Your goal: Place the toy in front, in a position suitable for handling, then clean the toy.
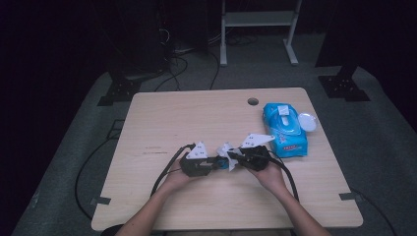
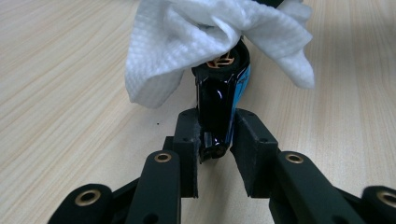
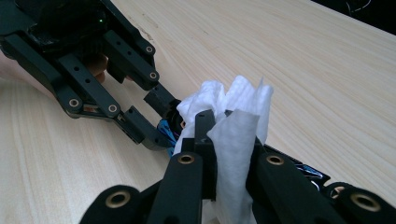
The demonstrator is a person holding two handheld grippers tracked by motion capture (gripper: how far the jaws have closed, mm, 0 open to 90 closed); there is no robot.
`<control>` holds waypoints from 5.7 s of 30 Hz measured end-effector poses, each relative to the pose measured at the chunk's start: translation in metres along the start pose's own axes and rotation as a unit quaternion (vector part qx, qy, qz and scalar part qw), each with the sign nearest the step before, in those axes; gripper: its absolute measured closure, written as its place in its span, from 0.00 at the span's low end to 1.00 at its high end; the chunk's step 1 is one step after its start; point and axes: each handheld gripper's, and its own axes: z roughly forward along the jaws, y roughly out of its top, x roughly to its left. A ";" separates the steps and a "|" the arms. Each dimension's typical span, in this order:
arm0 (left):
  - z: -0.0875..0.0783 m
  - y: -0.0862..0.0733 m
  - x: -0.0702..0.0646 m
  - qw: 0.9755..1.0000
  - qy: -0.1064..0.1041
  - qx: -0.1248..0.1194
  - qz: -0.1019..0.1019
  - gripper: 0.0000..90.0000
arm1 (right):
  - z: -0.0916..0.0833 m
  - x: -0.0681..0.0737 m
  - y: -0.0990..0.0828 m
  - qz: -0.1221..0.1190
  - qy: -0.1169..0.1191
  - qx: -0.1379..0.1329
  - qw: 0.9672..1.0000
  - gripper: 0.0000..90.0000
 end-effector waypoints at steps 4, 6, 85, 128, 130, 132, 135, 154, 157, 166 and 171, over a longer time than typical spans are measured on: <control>0.005 0.005 0.002 1.000 -0.007 0.003 -0.011 0.64 | -0.001 -0.001 -0.002 0.010 0.006 -0.002 1.000 0.92; 0.009 0.009 0.004 1.000 -0.020 0.010 -0.016 0.58 | -0.001 -0.001 -0.001 0.010 0.006 -0.002 1.000 0.92; 0.009 0.008 0.006 1.000 -0.018 0.006 0.010 0.75 | -0.016 -0.034 -0.009 0.009 -0.082 0.001 0.997 0.93; -0.001 0.003 0.023 0.999 -0.030 0.007 0.009 0.75 | -0.003 -0.036 0.003 0.020 -0.036 0.006 0.999 0.93; -0.002 0.003 0.026 1.000 -0.029 0.008 0.006 0.75 | -0.008 -0.044 -0.001 0.034 -0.041 0.006 0.999 0.93; -0.001 0.002 0.026 1.000 -0.025 0.003 -0.001 0.74 | -0.011 -0.046 -0.004 0.036 -0.042 0.005 0.998 0.93; -0.001 0.002 0.028 1.000 -0.024 0.000 -0.006 0.74 | -0.008 -0.041 -0.003 0.034 -0.040 0.003 0.999 0.93; -0.006 0.001 0.033 0.999 -0.031 -0.008 -0.033 0.66 | -0.009 -0.040 -0.008 0.031 -0.052 -0.009 0.998 0.93; -0.006 0.002 0.032 0.999 -0.035 -0.006 -0.033 0.65 | -0.012 -0.038 -0.012 0.022 -0.051 -0.015 0.998 0.93; -0.004 0.002 0.028 0.998 -0.054 0.003 -0.036 0.53 | -0.021 -0.032 -0.019 0.022 -0.037 -0.015 0.999 0.93; -0.001 0.002 0.027 0.998 -0.062 0.010 -0.033 0.51 | -0.024 -0.032 -0.022 0.023 -0.030 -0.014 0.999 0.93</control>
